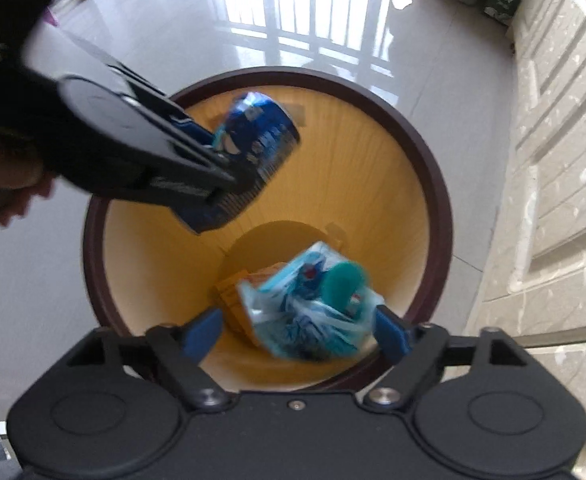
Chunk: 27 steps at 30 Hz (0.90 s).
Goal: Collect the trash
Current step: 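Open both tools to drop the can and packet into the wastebasket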
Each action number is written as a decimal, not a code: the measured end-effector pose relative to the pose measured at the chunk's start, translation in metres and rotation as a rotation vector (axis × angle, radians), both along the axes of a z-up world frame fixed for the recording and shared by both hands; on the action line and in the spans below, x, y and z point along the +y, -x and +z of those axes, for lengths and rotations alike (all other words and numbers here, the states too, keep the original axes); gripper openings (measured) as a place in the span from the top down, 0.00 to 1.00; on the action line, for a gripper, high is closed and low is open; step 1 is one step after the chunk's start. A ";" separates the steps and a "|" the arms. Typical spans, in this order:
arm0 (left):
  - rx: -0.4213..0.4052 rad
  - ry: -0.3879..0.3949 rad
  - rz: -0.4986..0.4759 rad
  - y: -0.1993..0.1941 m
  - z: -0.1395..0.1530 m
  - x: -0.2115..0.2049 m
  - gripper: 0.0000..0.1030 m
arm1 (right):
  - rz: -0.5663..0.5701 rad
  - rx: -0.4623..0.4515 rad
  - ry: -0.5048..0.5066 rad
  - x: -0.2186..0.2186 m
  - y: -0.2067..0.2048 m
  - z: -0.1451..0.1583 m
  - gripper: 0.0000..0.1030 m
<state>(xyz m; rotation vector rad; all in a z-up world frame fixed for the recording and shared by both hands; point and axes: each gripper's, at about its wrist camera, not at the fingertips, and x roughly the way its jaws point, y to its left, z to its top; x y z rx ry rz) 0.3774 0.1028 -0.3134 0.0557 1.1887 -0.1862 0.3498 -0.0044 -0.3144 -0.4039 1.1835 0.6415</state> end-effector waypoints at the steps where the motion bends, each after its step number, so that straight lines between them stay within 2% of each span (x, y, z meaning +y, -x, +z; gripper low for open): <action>1: -0.002 0.001 0.011 0.000 0.000 0.002 0.70 | 0.004 0.004 -0.006 0.001 0.001 0.001 0.09; 3: 0.003 0.003 0.027 0.002 -0.001 0.005 0.64 | 0.011 0.010 -0.007 0.001 0.003 0.004 0.06; 12: 0.019 0.001 0.055 0.018 0.005 0.010 0.56 | -0.037 0.054 -0.044 -0.010 0.000 0.021 0.05; 20: 0.003 0.029 0.095 0.031 0.031 0.012 0.52 | -0.113 0.055 -0.062 -0.024 0.002 0.040 0.01; 25: -0.008 0.041 0.128 0.043 0.052 0.014 0.45 | -0.132 0.030 -0.062 -0.029 0.009 0.056 0.00; 27: -0.012 0.052 0.140 0.048 0.061 0.015 0.39 | -0.145 0.019 -0.062 -0.029 0.009 0.062 0.00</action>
